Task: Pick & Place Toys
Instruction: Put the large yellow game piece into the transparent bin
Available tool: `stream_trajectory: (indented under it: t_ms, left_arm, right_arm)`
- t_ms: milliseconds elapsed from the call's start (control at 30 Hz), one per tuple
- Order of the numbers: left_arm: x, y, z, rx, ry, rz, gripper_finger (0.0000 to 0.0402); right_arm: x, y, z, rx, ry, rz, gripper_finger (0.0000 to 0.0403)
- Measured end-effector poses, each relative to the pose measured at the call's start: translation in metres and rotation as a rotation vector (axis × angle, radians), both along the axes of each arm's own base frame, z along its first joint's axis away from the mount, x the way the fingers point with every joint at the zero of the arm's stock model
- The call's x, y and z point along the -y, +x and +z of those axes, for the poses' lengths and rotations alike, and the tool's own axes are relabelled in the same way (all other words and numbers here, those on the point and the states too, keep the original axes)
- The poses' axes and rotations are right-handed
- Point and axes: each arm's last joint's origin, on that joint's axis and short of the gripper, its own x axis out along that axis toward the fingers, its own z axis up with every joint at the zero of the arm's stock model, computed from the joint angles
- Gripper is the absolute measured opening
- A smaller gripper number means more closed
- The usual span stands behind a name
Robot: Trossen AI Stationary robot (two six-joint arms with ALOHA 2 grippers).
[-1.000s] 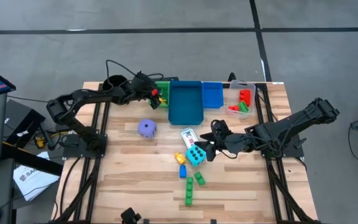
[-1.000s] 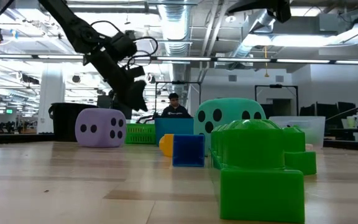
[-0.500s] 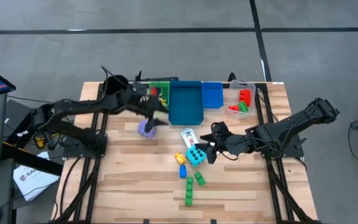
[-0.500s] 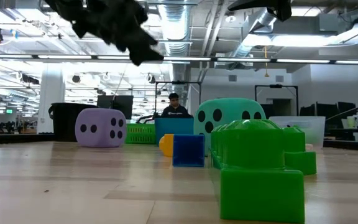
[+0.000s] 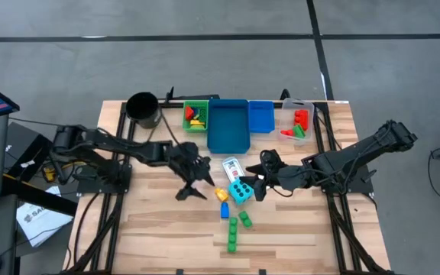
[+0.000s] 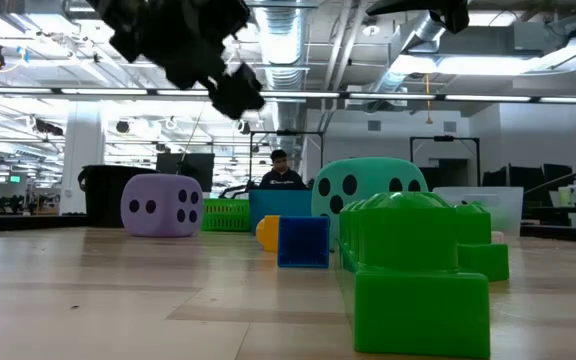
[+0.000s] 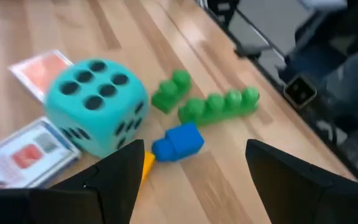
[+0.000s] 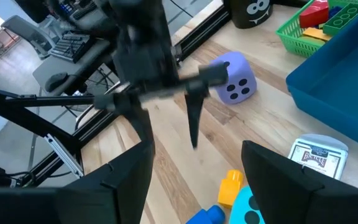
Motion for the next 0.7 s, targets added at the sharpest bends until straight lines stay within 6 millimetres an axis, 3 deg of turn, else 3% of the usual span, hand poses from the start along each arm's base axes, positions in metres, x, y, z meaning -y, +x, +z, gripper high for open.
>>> stream_trajectory:
  t_ms: [333,700]
  left_arm:
    - [0.007,0.027,-0.049,0.016,0.070,-0.081,0.0274]
    - [0.007,0.038,-0.068,0.056,0.091,-0.096,0.0273]
  right_arm:
    - [0.000,0.000,0.000,0.012,0.048,-0.024,0.0240]
    - [0.000,0.000,-0.001,0.003,0.053,-0.023,0.0240]
